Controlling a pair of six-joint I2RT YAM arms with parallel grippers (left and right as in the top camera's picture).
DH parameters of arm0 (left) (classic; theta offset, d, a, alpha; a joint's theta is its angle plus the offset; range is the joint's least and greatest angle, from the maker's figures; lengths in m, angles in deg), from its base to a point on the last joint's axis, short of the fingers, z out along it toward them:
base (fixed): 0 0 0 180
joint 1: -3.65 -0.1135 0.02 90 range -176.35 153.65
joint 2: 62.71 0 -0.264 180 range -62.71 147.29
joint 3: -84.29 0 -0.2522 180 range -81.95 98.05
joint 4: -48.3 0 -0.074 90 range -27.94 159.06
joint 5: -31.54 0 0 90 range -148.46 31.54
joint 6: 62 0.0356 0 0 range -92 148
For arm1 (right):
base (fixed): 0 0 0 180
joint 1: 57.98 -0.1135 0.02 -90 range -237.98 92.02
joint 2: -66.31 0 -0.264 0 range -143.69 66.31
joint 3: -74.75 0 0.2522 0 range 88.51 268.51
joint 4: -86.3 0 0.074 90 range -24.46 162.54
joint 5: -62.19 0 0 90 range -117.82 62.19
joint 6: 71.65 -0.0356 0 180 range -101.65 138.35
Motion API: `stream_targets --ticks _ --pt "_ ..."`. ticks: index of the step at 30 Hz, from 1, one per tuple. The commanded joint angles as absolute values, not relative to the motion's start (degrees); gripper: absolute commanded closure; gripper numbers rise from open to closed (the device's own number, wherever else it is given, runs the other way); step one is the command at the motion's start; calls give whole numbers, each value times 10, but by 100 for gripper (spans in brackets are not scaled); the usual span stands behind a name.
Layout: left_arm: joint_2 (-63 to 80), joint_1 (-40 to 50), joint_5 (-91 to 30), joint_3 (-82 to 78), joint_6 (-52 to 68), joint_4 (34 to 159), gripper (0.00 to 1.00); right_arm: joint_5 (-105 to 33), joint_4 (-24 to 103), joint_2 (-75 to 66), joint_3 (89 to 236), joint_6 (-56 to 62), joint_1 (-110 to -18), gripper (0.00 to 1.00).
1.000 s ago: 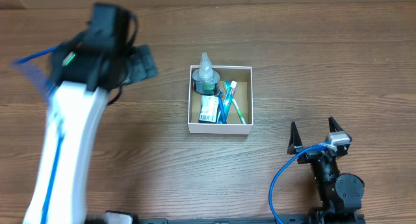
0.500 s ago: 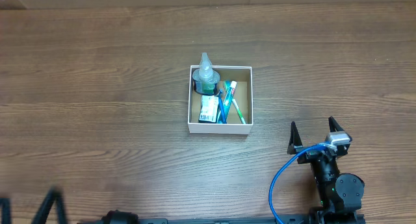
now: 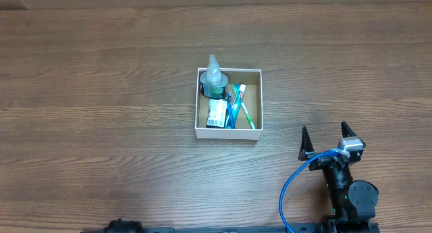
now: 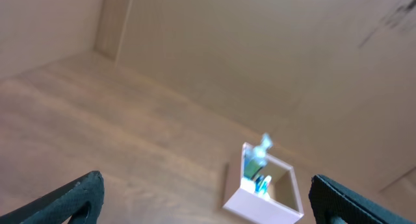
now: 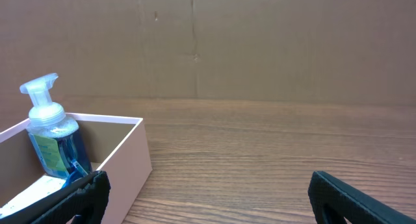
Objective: Pack container
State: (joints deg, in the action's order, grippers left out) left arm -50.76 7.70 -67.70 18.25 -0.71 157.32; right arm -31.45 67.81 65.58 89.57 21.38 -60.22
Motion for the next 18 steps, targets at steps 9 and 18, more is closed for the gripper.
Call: stream_targets --ticks 9,18 --pt "-625 46 -677 -56 -3 1477 0 -318 681 661 890 216 -598 0" --pt "-625 36 -589 -269 86 1207 0 -318 681 661 890 216 -598 0"
